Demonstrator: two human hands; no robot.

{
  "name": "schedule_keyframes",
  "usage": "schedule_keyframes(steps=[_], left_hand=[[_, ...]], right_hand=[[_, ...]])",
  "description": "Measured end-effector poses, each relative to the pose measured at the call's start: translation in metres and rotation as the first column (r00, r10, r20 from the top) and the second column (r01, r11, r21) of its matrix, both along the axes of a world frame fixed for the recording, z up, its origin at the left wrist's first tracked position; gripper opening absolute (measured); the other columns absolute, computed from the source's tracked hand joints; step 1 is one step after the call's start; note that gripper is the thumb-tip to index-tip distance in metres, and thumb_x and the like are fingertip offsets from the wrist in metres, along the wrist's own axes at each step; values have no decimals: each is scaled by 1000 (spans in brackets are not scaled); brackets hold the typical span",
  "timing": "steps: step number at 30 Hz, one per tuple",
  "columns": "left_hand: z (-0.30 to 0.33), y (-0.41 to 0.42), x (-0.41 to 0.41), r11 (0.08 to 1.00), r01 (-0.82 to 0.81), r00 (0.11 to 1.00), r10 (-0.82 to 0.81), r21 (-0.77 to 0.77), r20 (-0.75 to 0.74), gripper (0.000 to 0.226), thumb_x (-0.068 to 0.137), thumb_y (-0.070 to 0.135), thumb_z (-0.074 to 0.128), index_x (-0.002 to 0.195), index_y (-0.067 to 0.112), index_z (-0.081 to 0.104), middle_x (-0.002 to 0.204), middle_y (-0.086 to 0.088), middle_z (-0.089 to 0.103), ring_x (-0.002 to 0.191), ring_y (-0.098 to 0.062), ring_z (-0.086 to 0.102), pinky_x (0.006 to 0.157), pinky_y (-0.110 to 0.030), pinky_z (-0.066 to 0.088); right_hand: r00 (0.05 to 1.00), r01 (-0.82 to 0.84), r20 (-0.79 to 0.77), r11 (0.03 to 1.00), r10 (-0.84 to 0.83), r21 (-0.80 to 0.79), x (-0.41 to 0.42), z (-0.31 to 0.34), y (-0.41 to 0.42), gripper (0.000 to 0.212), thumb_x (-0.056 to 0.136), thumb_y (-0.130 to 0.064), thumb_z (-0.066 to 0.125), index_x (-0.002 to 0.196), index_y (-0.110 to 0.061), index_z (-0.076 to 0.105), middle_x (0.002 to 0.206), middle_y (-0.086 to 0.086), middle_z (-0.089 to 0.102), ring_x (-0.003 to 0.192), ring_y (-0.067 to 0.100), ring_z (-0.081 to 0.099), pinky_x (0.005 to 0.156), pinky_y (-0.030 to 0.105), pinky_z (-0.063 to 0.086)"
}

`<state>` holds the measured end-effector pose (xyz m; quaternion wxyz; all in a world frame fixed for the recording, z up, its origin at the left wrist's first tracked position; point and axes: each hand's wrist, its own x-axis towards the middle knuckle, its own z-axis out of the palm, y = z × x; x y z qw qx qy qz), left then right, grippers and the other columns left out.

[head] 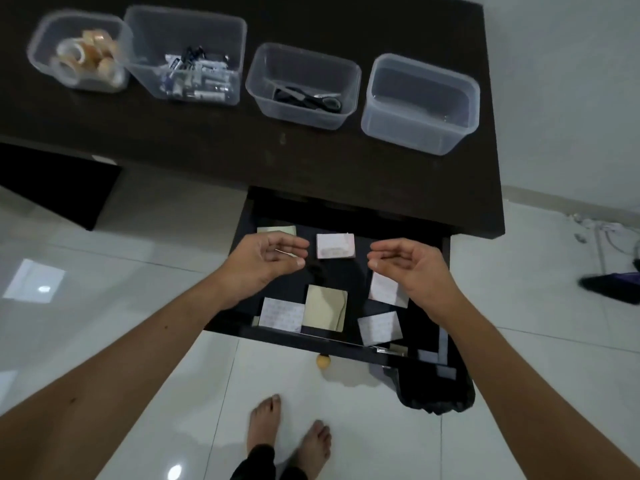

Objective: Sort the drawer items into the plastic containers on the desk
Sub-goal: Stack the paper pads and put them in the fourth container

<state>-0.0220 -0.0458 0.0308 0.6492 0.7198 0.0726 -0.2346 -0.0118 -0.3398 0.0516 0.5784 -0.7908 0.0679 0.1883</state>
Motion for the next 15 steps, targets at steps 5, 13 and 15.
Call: schedule_keyframes(steps=[5,13,15], left_hand=[[-43,-9,-5,998,47,997,-45,43,-55,34,89,4,81,120,18,75,113,-3,79,109,-18,76,97,-31,62],[-61,-21,8,987,139,989,-134,76,-66,39,89,8,82,125,20,73,117,-1,77,107,-19,76,91,-37,65],[-63,-21,8,981,170,984,-164,89,-67,40,89,9,83,125,21,72,117,0,76,107,-17,76,90,-35,65]], right_hand=[[999,-38,-12,991,37,-128,-4,-40,-19,35,81,-7,88,113,-14,77,107,2,80,104,17,76,100,34,60],[976,-147,30,748,217,-647,5,-66,-21,64,76,-8,89,135,-18,67,134,7,57,120,21,58,103,26,43],[975,-163,4,728,222,-666,6,-68,-20,71,74,-7,91,139,-17,64,135,8,56,119,23,60,100,25,45]])
